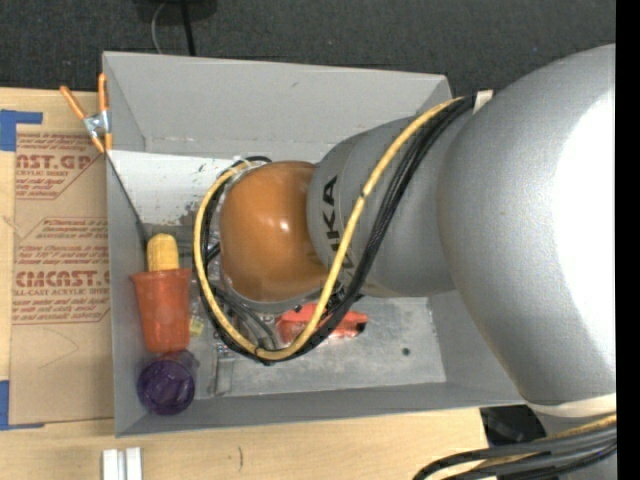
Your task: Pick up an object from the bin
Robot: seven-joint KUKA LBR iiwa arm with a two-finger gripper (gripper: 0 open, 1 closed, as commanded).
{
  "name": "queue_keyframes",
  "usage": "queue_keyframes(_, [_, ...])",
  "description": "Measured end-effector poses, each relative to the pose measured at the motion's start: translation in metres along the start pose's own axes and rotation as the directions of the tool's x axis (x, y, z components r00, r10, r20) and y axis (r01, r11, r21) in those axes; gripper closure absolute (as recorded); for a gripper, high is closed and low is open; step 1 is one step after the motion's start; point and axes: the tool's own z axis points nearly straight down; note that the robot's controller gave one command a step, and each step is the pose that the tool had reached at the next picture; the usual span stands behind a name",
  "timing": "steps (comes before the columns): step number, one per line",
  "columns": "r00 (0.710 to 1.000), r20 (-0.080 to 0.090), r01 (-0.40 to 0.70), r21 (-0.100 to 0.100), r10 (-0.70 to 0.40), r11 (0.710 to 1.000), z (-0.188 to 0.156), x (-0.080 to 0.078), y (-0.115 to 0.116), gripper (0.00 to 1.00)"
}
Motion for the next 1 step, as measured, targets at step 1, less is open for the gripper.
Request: queue_keyframes(1, [1.000, 0.007, -0.002, -0.002, 0.002, 1.000, -0.0043, -0.0022, -0.0011, 0.00])
